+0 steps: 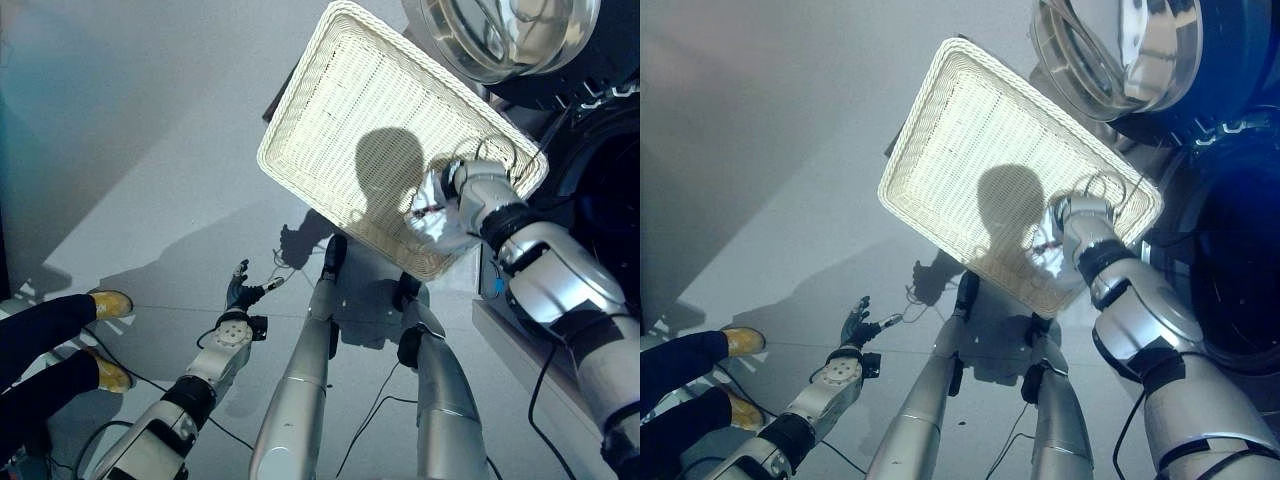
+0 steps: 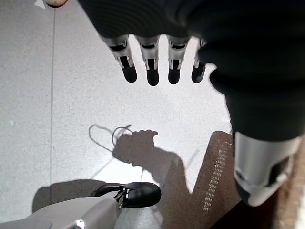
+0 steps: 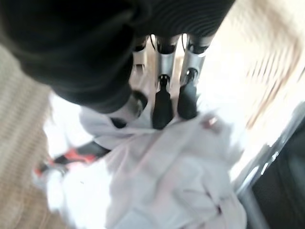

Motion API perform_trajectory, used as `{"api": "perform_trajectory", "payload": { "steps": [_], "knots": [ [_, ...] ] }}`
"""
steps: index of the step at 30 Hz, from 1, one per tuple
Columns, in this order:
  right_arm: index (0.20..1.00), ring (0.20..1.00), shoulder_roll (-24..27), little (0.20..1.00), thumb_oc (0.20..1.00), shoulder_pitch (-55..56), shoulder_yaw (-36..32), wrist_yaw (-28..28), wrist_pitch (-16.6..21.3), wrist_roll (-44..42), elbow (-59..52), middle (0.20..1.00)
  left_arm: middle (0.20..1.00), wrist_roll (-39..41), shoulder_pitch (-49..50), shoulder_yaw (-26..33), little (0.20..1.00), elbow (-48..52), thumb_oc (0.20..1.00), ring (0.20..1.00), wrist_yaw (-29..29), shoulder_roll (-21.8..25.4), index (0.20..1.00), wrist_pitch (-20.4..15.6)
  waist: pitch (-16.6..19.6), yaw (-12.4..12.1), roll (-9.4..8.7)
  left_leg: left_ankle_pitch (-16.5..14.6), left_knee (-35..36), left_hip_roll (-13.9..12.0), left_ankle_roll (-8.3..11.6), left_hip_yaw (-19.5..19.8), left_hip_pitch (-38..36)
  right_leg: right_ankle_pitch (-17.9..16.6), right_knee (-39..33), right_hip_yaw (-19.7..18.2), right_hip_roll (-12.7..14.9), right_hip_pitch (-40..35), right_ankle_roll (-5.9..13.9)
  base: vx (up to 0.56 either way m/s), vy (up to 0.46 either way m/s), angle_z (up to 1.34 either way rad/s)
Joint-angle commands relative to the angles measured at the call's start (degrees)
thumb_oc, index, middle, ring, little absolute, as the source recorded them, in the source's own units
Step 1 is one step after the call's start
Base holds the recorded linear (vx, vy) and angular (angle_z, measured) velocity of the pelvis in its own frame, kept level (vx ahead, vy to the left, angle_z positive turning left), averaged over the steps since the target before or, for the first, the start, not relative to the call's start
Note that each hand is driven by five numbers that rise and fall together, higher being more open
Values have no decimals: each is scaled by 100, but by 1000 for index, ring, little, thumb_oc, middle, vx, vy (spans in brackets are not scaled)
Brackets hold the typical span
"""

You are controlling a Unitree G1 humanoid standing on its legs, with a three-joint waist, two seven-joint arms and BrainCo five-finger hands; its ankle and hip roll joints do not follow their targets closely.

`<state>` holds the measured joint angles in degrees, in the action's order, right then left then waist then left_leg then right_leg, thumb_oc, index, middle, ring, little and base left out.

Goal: Put the clothes into the washing machine.

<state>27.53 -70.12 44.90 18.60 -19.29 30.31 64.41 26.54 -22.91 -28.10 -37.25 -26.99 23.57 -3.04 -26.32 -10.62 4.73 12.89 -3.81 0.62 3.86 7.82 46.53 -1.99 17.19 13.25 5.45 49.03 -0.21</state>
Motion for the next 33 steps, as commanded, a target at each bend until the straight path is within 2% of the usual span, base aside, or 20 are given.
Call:
{"api": "perform_trajectory", "payload": {
  "steps": [1,2,3,5,7,8,9,10,11,12,13,16,18,21,24,26,27,28,32,33],
  "knots": [
    [200,200,288,200,200,251,-21,-1466,408,-852,-48,200,1000,-307,12,153,1000,80,1000,1000,-47,14,1000,-55,-347,39,221,-404,-171,451,-127,-421,-223,-334,-428,-8,-139,-311,590,-10,1,-4],
    [200,200,314,200,200,240,-34,-1713,536,-985,-94,200,1000,-303,24,155,1000,80,1000,1000,-54,15,1000,-70,-347,47,215,-405,-172,444,-125,-431,-227,-336,-430,-13,-144,-315,592,-13,20,-10],
    [200,200,389,200,200,235,-130,-2320,742,-1424,-372,200,1000,-302,91,154,1000,81,1000,1000,-127,-23,1000,-116,-347,103,191,-415,-157,426,-125,-468,-271,-346,-448,-46,-172,-340,598,-12,31,-11],
    [200,200,442,200,200,245,-337,-2825,906,-1992,-874,200,1000,-298,165,191,1000,73,1000,1000,-168,-72,1000,-145,-347,177,174,-434,-149,394,-118,-530,-332,-347,-454,-98,-195,-363,606,-12,73,-16],
    [200,200,492,200,200,259,-450,-2995,976,-2329,-1194,200,1000,-320,210,224,1000,62,1000,1000,-189,-96,1000,-174,-347,214,159,-451,-150,384,-111,-561,-356,-342,-459,-125,-205,-372,605,-6,55,-20],
    [200,200,531,200,200,284,-516,-2989,899,-2494,-1460,200,1000,-310,238,242,1000,79,1000,1000,-205,-95,1000,-169,-347,242,146,-459,-152,379,-109,-574,-368,-346,-465,-138,-210,-379,607,-5,78,-22],
    [200,200,659,200,200,425,-763,-3052,897,-3780,-2256,200,1000,-298,339,332,1000,110,1000,1000,-242,-98,1000,-171,-347,341,102,-487,-164,358,-100,-632,-414,-348,-476,-195,-232,-392,603,-4,78,-21],
    [200,200,675,200,200,453,-795,-3090,955,-4089,-2334,200,1000,-302,353,344,1000,114,1000,1000,-248,-96,1000,-173,-347,354,94,-492,-166,353,-98,-642,-420,-347,-476,-205,-234,-392,602,3,115,-17],
    [200,200,641,200,200,720,-1194,-3090,1071,-4861,-2768,200,1000,-290,405,410,1000,91,1000,1000,-279,-118,1000,-189,-347,445,69,-523,-198,345,-93,-684,-457,-346,-476,-262,-255,-393,589,7,66,-12],
    [200,200,638,200,200,770,-1259,-3097,1108,-4964,-2823,200,1000,-282,415,421,1000,78,1000,1000,-280,-123,1000,-199,-347,456,64,-528,-199,343,-93,-693,-469,-345,-477,-272,-259,-398,588,16,118,-17],
    [200,200,606,200,200,1008,-1558,-3142,1379,-5476,-3003,200,1000,-294,453,474,1000,2,1000,1000,-297,-182,1000,-253,-347,528,60,-556,-207,341,-93,-732,-520,-343,-491,-318,-270,-419,581,12,85,-23],
    [200,200,538,200,200,1197,-1766,-3133,1559,-5866,-3130,200,1000,-290,469,490,1000,-60,1000,1000,-325,-240,1000,-303,-347,580,65,-565,-215,342,-96,-770,-535,-352,-503,-351,-276,-417,576,7,81,-27],
    [200,200,331,200,200,1546,-2260,-2955,1915,-7224,-3245,200,1000,-323,471,479,1000,-225,1000,1000,-397,-384,1000,-430,-347,676,105,-599,-242,342,-96,-851,-576,-345,-503,-426,-280,-420,552,12,103,-16],
    [200,200,87,200,200,1757,-2631,-2829,1990,-8302,-3323,200,1000,-316,462,431,1000,-313,1000,1000,-430,-481,1000,-503,-347,724,143,-624,-273,352,-99,-893,-584,-335,-488,-460,-275,-406,535,13,53,-22],
    [200,200,-119,200,200,1890,-2825,-2712,2119,-8640,-3324,200,1000,-320,440,390,1000,-367,1000,1000,-483,-604,1000,-530,-347,750,182,-630,-266,363,-102,-912,-594,-328,-496,-483,-271,-410,529,3,54,-6],
    [200,200,-87,200,200,1876,-2743,-3057,2210,-7272,-3367,200,1000,-276,413,345,1000,-347,1000,1000,-534,-637,1000,-513,-347,770,200,-621,-261,367,-103,-938,-573,-352,-512,-490,-261,-384,528,-5,33,-4],
    [495,495,-40,495,495,1850,-2684,-3198,2182,-6726,-3419,495,1000,-270,406,349,1000,-325,1000,1000,-547,-639,1000,-493,-347,777,196,-617,-260,368,-103,-945,-561,-360,-524,-489,-259,-379,528,-14,13,-4],
    [1000,1000,34,1000,1000,1825,-2606,-3401,2115,-6221,-3504,1000,1000,-265,407,351,1000,-293,1000,1000,-560,-636,1000,-473,-347,784,188,-610,-256,370,-104,-951,-548,-371,-536,-489,-261,-372,527,0,0,0],
    [1000,1000,564,1000,1000,1838,-2141,-3434,1618,-4301,-4065,1000,1000,-273,545,442,1000,-125,1000,1000,-515,-498,1000,-446,-347,813,104,-592,-265,374,-116,-952,-500,-393,-543,-478,-286,-344,533,0,0,0],
    [1000,1000,614,1000,1000,1844,-2090,-3408,1582,-4139,-4110,1000,1000,-270,558,453,1000,-114,1000,1000,-508,-483,1000,-447,-347,814,95,-592,-267,374,-117,-951,-497,-394,-544,-474,-286,-344,535,0,0,0]
  ]
}}
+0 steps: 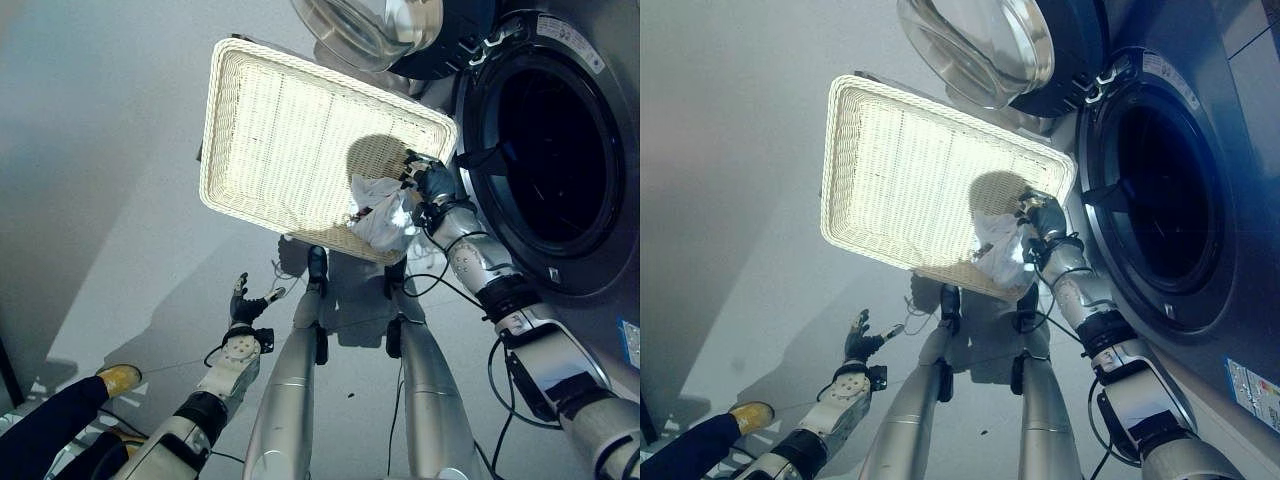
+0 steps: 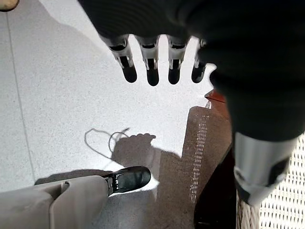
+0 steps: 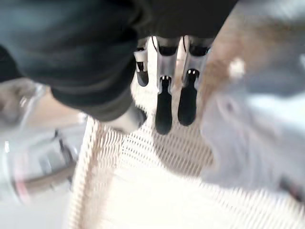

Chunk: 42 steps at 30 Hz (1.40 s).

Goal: Put the clothes into the washing machine.

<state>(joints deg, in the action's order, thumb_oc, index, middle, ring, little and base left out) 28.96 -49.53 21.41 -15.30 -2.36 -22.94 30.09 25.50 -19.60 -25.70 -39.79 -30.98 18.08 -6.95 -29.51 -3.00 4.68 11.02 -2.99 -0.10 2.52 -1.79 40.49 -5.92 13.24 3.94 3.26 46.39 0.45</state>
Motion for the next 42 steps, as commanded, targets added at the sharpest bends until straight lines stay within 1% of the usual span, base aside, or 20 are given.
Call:
{"api": "perform_trajectory", "payload": {
  "steps": [1,2,3,5,10,11,15,21,26,28,35,42],
  "knots": [
    [1000,1000,556,1000,1000,-203,348,-3,-128,1427,-744,1000,1000,-165,251,236,1000,151,1000,1000,-83,92,1000,-62,-28,53,84,-404,-348,446,13,9,107,-6,-156,466,-67,-86,473,0,0,0],
    [1000,1000,767,1000,1000,-138,529,135,-293,1973,-1048,1000,1000,-195,305,293,1000,207,1000,1000,-54,149,1000,-34,-28,69,24,-407,-362,442,8,10,117,-2,-164,482,-69,-99,484,0,0,0],
    [1000,1000,797,1000,1000,-120,561,113,-312,2009,-1113,1000,1000,-197,316,299,1000,220,1000,1000,-51,163,1000,-31,-28,71,14,-406,-361,440,7,9,117,-2,-164,484,-72,-101,486,-20,-38,1],
    [1000,1000,935,1000,1000,-16,733,263,-380,2547,-1368,1000,1000,-201,340,356,1000,246,1000,1000,-10,212,1000,-2,-28,91,-41,-407,-352,429,3,8,110,2,-163,496,-81,-107,504,0,0,0],
    [1000,1000,1056,1000,1000,196,1006,568,-501,3303,-1670,1000,1000,-211,269,421,1000,175,1000,1000,11,250,1000,28,-28,149,-137,-414,-352,407,8,7,111,17,-167,489,-97,-118,538,0,0,0],
    [1000,1000,1108,1000,1000,228,1093,634,-580,3403,-1726,1000,1000,-217,242,422,1000,156,1000,1000,4,261,1000,30,-28,161,-157,-410,-345,398,10,2,118,14,-171,487,-100,-110,545,0,0,0],
    [1000,1000,1233,1000,1000,363,1279,837,-690,3593,-1798,1000,1000,-202,197,426,1000,109,1000,1000,-9,299,1000,29,-28,188,-203,-406,-312,384,22,14,102,10,-197,483,-104,-133,567,-16,-14,3],
    [1000,1000,1343,1000,1000,566,1454,1100,-673,3788,-1866,1000,1000,-192,145,436,1000,59,1000,1000,-31,345,1000,48,-28,218,-249,-400,-289,374,38,14,95,2,-223,480,-101,-145,590,-11,-9,3],
    [1000,1000,1300,1000,1000,629,1616,1233,-725,4135,-1749,1000,1000,-188,62,403,1000,-1,1000,1000,-55,330,1000,79,-28,217,-253,-384,-273,382,51,47,115,-15,-238,481,-85,-126,610,0,0,0],
    [1000,1000,1260,1000,1000,586,1758,1286,-817,4473,-1522,1000,1000,-170,-19,368,1000,-43,1000,1000,-40,332,1000,88,-28,201,-233,-359,-249,387,67,63,139,-35,-262,496,-68,-107,619,0,0,0],
    [1000,1000,971,1000,1000,431,1955,1258,-972,4680,-981,1000,1000,-165,-139,258,1000,-83,1000,1000,-66,282,1000,86,-28,112,-164,-269,-110,356,95,88,210,-58,-311,551,-27,-47,627,-5,-14,3],
    [1000,1000,684,1000,1000,119,2145,1233,-1205,4822,-316,1000,1000,-110,-334,137,1000,-172,1000,1000,-8,234,1000,127,-28,7,-83,-200,-43,371,123,156,302,-83,-332,619,12,25,628,-3,-16,4]
  ]
}}
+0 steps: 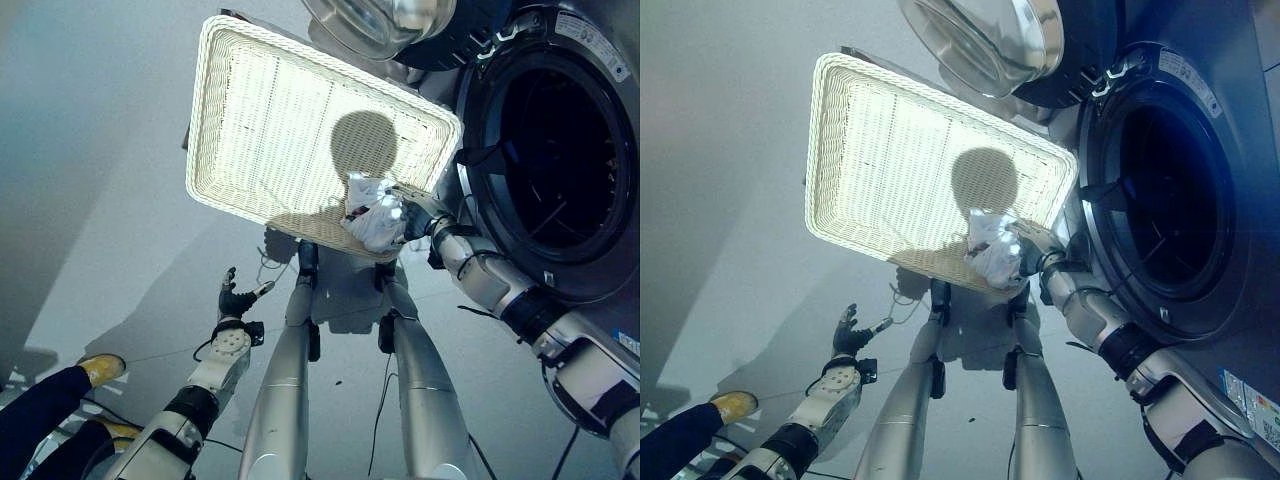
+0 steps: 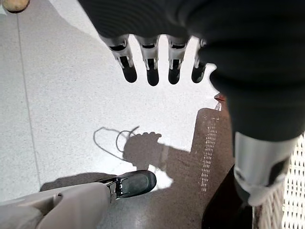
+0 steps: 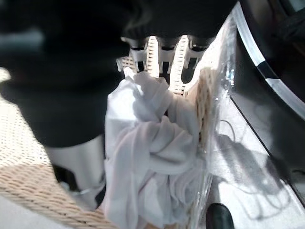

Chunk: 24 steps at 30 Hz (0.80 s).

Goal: Put the clothes into the washing machine.

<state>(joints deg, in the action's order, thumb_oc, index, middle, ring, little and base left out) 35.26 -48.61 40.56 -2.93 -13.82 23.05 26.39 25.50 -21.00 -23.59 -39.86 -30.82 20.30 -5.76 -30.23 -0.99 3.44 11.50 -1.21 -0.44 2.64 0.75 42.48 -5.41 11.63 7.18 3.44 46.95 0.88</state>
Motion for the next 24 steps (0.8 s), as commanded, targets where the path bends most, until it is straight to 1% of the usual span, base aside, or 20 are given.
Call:
{"api": "perform_trajectory", "payload": {
  "steps": [1,4,5,6,9,11,15,17,19,20,21,22,23,24],
  "knots": [
    [1000,1000,19,1000,1000,-8,249,-9,-96,242,115,1000,1000,-105,-210,-93,1000,-163,1000,1000,-34,-5,1000,9,44,-205,53,-242,-212,401,114,-90,118,-136,-170,300,-1,-16,585,0,0,0],
    [1000,1000,-20,1000,1000,-53,270,-25,-134,262,229,1000,1000,-96,-230,-122,1000,-168,1000,1000,-31,-19,1000,4,44,-223,70,-234,-210,411,115,-77,133,-141,-170,308,1,-2,583,0,0,0],
    [1000,1000,-100,1000,1000,-193,341,55,-265,345,464,1000,1000,-111,-277,-183,1000,-173,1000,1000,-50,-65,1000,0,44,-265,97,-218,-201,416,121,-55,172,-154,-176,330,23,26,588,0,0,0],
    [1000,1000,-100,1000,1000,-193,341,55,-265,345,464,1000,1000,-111,-277,-183,1000,-173,1000,1000,-50,-65,1000,0,44,-265,97,-218,-201,416,121,-55,172,-154,-176,330,23,26,588,10,-26,4],
    [1000,1000,-212,1000,1000,-402,449,292,-427,444,837,1000,1000,-128,-333,-244,1000,-152,1000,1000,-59,-104,1000,12,44,-334,141,-173,-164,423,133,-10,238,-187,-196,357,39,80,585,18,-18,10],
    [1000,1000,-278,1000,1000,-489,527,722,-556,642,1046,1000,1000,-140,-360,-261,1000,-136,1000,1000,-53,-113,1000,24,44,-373,172,-150,-144,422,134,20,271,-192,-197,356,47,107,586,19,-18,8],
    [1000,1000,-386,1000,1000,-570,653,1335,-686,879,1321,1000,1000,-137,-404,-315,1000,-118,1000,1000,-66,-118,1000,38,44,-416,211,-131,-156,428,130,65,332,-192,-179,352,59,158,573,15,-16,10],
    [1000,1000,-428,1000,1000,-576,733,2157,-825,1127,1418,1000,1000,-167,-418,-310,1000,-91,1000,1000,-58,-108,1000,62,44,-438,216,-128,-172,440,120,85,369,-188,-175,363,59,186,557,16,-28,9],
    [1000,1000,-458,1000,1000,-558,818,2937,-863,1179,1485,1000,1000,-180,-435,-316,1000,-60,1000,1000,-45,-74,1000,102,44,-461,212,-109,-164,439,116,101,383,-172,-166,372,47,185,539,16,-40,4],
    [909,909,-464,909,909,-554,840,3147,-871,1132,1498,909,1000,-179,-441,-319,1000,-54,1000,1000,-40,-64,1000,111,44,-468,213,-105,-163,438,114,106,387,-168,-161,373,45,187,535,18,-54,5],
    [526,526,-513,526,526,-519,862,3659,-882,1066,1587,526,1000,-163,-471,-337,1000,-28,1000,1000,-18,-18,1000,147,44,-493,213,-94,-169,436,112,131,402,-150,-135,385,44,197,522,15,-54,5],
    [332,332,-552,332,332,-507,864,3835,-818,998,1691,332,1000,-154,-497,-357,1000,-31,1000,1000,-8,0,1000,162,44,-508,215,-95,-181,439,110,145,405,-137,-119,392,45,196,515,17,-73,6],
    [200,200,-614,200,200,-497,855,4024,-750,944,1841,200,1000,-154,-535,-383,1000,-48,1000,1000,11,13,1000,177,44,-527,219,-96,-201,444,106,162,414,-126,-98,404,51,200,505,9,-43,9],
    [200,200,-615,200,200,-498,855,4024,-750,944,1841,200,1000,-154,-536,-383,1000,-48,1000,1000,11,13,1000,177,44,-527,220,-96,-202,444,106,163,414,-126,-98,405,51,200,505,20,-55,12]
  ]
}}
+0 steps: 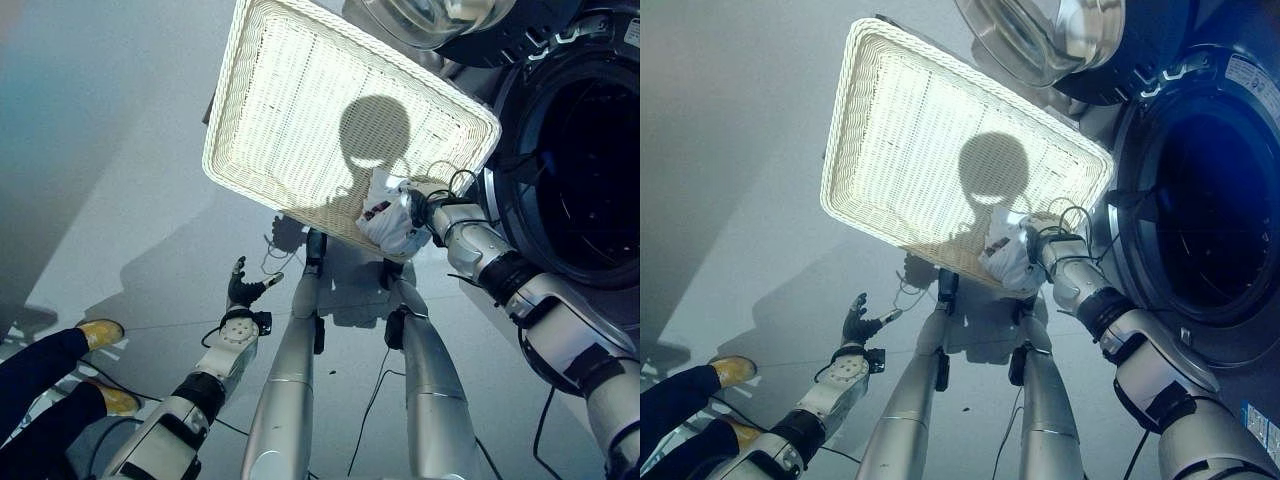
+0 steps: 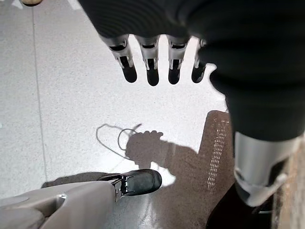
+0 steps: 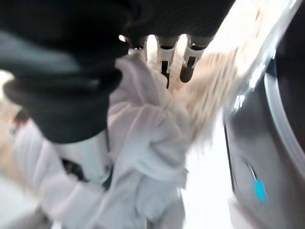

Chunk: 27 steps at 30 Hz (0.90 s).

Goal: Put the clothes into the washing machine.

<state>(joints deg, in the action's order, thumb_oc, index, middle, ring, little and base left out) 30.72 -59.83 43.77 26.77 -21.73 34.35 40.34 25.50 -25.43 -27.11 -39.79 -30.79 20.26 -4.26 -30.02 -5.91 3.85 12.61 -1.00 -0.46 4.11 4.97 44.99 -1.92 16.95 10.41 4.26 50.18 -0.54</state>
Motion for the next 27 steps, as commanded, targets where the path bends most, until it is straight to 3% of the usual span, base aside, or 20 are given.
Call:
{"api": "perform_trajectory", "payload": {
  "steps": [1,9,13,22,24,27],
  "knots": [
    [200,200,-278,200,200,574,492,1378,170,-297,790,200,1000,-175,-144,-25,1000,-121,1000,1000,80,5,1000,41,23,-81,193,-208,-256,451,-49,-233,165,-471,-592,99,-22,-118,635,18,-39,11],
    [200,200,-415,200,200,392,362,2259,445,-857,1373,200,1000,-185,-255,-49,1000,-88,1000,1000,163,80,1000,156,23,-187,203,-206,-331,480,-48,-154,205,-485,-560,164,-16,-98,622,17,-43,12],
    [200,200,-369,200,200,378,360,2341,516,-1000,1387,200,1000,-190,-240,-50,1000,-40,1000,1000,151,108,1000,187,23,-192,178,-207,-336,467,-43,-147,212,-496,-561,170,-26,-82,619,11,-17,4],
    [200,200,-251,200,200,443,72,818,609,-1807,1271,200,1000,-119,-192,-68,1000,26,1000,1000,83,141,1000,162,23,-110,181,-200,-347,481,-57,-120,233,-517,-565,58,-116,-20,592,0,0,0],
    [200,200,-229,200,200,518,-123,266,587,-2642,1126,200,1000,-106,-160,-63,1000,79,1000,1000,47,133,1000,196,23,-78,194,-218,-383,476,-61,-134,233,-497,-535,24,-126,-15,586,0,0,0],
    [200,200,-220,200,200,601,-325,57,555,-3400,994,200,1000,-109,-134,-43,1000,105,1000,1000,40,133,1000,232,23,-52,199,-252,-429,485,-71,-142,205,-482,-507,12,-126,-32,581,0,0,0]
  ]
}}
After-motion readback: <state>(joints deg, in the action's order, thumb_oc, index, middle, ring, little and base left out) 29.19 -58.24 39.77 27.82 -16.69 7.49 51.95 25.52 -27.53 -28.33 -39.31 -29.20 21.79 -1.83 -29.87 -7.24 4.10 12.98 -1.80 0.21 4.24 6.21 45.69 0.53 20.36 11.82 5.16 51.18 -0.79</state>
